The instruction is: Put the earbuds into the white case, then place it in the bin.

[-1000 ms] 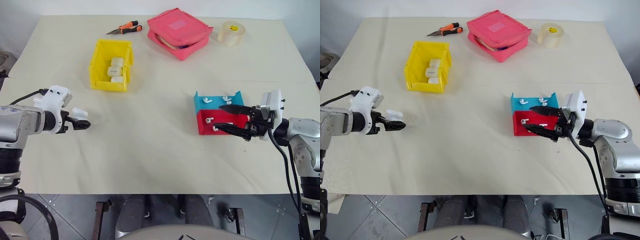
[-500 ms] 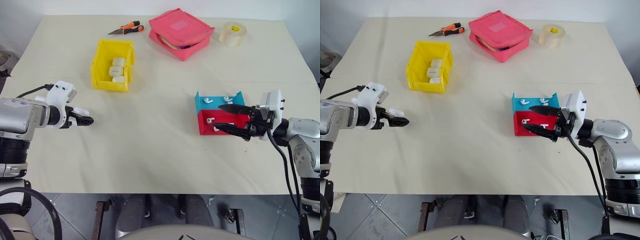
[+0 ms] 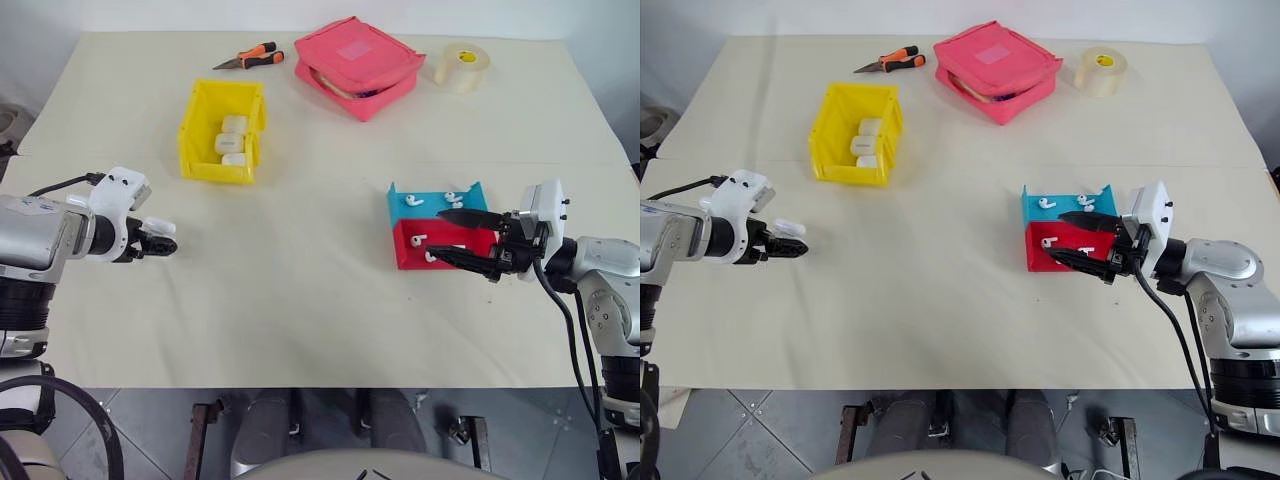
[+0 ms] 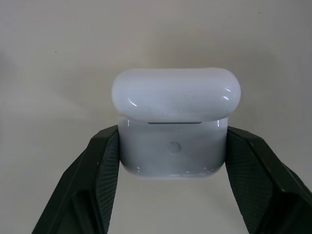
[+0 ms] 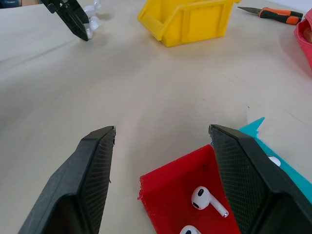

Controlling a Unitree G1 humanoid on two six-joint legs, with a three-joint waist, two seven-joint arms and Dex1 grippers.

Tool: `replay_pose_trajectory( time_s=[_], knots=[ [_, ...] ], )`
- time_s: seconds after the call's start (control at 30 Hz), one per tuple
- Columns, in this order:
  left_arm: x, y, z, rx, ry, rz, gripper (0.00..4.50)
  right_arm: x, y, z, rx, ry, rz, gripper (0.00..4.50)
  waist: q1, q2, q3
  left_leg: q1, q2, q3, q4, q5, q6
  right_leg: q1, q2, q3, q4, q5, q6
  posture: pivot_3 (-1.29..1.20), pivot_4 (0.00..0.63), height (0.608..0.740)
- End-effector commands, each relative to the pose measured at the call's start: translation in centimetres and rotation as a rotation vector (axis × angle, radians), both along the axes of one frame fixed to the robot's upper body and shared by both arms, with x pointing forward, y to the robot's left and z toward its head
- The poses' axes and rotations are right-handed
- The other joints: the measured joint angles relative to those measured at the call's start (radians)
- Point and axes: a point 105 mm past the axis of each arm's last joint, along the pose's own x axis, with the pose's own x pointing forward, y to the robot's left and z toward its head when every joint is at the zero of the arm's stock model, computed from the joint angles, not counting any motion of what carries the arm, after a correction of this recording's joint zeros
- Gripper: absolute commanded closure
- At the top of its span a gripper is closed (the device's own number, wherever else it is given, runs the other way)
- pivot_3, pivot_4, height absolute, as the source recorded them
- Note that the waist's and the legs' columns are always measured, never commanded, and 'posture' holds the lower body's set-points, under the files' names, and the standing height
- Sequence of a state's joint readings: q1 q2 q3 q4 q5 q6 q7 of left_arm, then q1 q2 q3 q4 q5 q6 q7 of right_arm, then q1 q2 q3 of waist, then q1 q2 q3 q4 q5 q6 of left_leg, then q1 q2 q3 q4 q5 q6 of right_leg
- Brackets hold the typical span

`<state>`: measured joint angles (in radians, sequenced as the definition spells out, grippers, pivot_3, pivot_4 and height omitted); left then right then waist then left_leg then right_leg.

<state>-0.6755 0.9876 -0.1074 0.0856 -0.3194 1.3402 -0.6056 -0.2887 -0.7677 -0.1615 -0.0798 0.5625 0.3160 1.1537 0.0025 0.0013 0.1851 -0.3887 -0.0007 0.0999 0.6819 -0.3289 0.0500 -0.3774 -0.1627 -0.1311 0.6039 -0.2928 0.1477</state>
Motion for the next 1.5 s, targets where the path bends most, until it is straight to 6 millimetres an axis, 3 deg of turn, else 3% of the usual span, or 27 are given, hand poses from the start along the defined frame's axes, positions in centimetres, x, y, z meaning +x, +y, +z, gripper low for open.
replay_pose_trajectory(
  time_s=[0.03, 0.1, 0.37, 0.53, 0.77, 0.97, 1.13, 1.2, 1.3, 1.5],
  knots=[
    [1.1, -1.8, 1.0, -0.073, -0.176, -0.113, 1.71, -0.2, -0.1, 1.3, 0.010, -0.051, -0.001, 1.33, 0.001, 0.000, 0.000, 0.000, 0.000, 0.000, 0.000, 0.000, 0.000, 0.000, 0.000, 0.000, 0.000, 0.000, 0.000, 0.00, 0.150, 0.740],
    [1.8, -2.9, 2.7, -0.116, -0.340, -0.190, 1.71, -0.3, -0.3, 1.3, 0.010, -0.052, -0.007, 1.33, 0.009, 0.001, 0.000, 0.000, 0.000, 0.000, 0.000, 0.000, 0.000, 0.000, -0.001, 0.000, 0.001, 0.000, 0.000, 0.00, 0.150, 0.740],
    [-0.4, -10.5, 6.9, -0.413, -0.771, -0.662, 1.71, -0.8, -0.6, 1.2, 0.015, -0.058, -0.034, 1.33, 0.023, -0.002, 0.002, -0.001, -0.001, -0.002, 0.002, 0.000, 0.000, 0.001, -0.002, -0.001, 0.000, 0.000, 0.000, 0.00, 0.150, 0.740],
    [-0.6, -14.0, 7.9, -0.532, -0.937, -0.839, 1.71, -1.3, -0.7, 1.1, 0.016, -0.062, -0.054, 1.33, 0.024, -0.002, 0.002, -0.001, -0.002, -0.001, 0.002, 0.001, 0.002, 0.001, -0.002, -0.001, 0.000, 0.001, 0.001, 0.00, 0.150, 0.740],
    [-1.5, -19.8, 7.0, -0.721, -0.965, -1.072, 1.71, -2.9, -1.6, 0.8, 0.005, -0.045, -0.142, 1.33, 0.025, -0.002, 0.002, -0.001, -0.003, 0.000, 0.002, 0.001, 0.003, 0.001, -0.003, -0.001, 0.000, 0.001, 0.003, 0.00, 0.150, 0.740],
    [-2.1, -23.5, 5.5, -0.804, -0.937, -1.256, 1.71, -4.2, -2.4, 0.2, -0.034, -0.004, -0.261, 1.33, 0.026, -0.002, 0.002, -0.001, -0.003, 0.000, 0.002, 0.002, 0.004, 0.002, -0.002, -0.001, -0.002, 0.002, 0.004, 0.00, 0.150, 0.740],
    [-1.7, -25.3, 3.6, -0.763, -0.868, -1.341, 1.71, -4.8, -2.5, 0.3, -0.020, 0.005, -0.329, 1.33, 0.025, -0.002, 0.002, -0.002, -0.003, -0.001, 0.002, 0.002, 0.005, 0.002, -0.002, -0.002, -0.003, 0.002, 0.004, 0.00, 0.150, 0.740],
    [-0.6, -26.1, 3.1, -0.720, -0.864, -1.331, 1.71, -5.0, -2.4, 0.3, -0.007, -0.001, -0.344, 1.33, 0.025, -0.002, 0.002, -0.002, -0.003, -0.001, 0.002, 0.002, 0.005, 0.002, -0.003, -0.001, -0.003, 0.002, 0.004, 0.00, 0.150, 0.740],
    [1.1, -27.8, 4.3, -0.744, -0.883, -1.298, 1.71, -5.4, -1.9, 0.0, 0.003, 0.001, -0.357, 1.33, 0.031, -0.002, 0.002, -0.003, -0.003, -0.002, 0.002, 0.003, 0.006, 0.002, -0.003, -0.002, -0.003, 0.002, 0.004, 0.00, 0.150, 0.740],
    [0.6, -28.7, 3.9, -0.776, -0.818, -1.371, 1.71, -5.7, -2.1, -0.2, 0.007, -0.003, -0.382, 1.33, 0.027, -0.002, 0.002, -0.004, -0.004, -0.002, 0.002, 0.002, 0.008, 0.002, -0.003, -0.003, -0.007, 0.004, 0.006, 0.00, 0.150, 0.740]
  ],
)
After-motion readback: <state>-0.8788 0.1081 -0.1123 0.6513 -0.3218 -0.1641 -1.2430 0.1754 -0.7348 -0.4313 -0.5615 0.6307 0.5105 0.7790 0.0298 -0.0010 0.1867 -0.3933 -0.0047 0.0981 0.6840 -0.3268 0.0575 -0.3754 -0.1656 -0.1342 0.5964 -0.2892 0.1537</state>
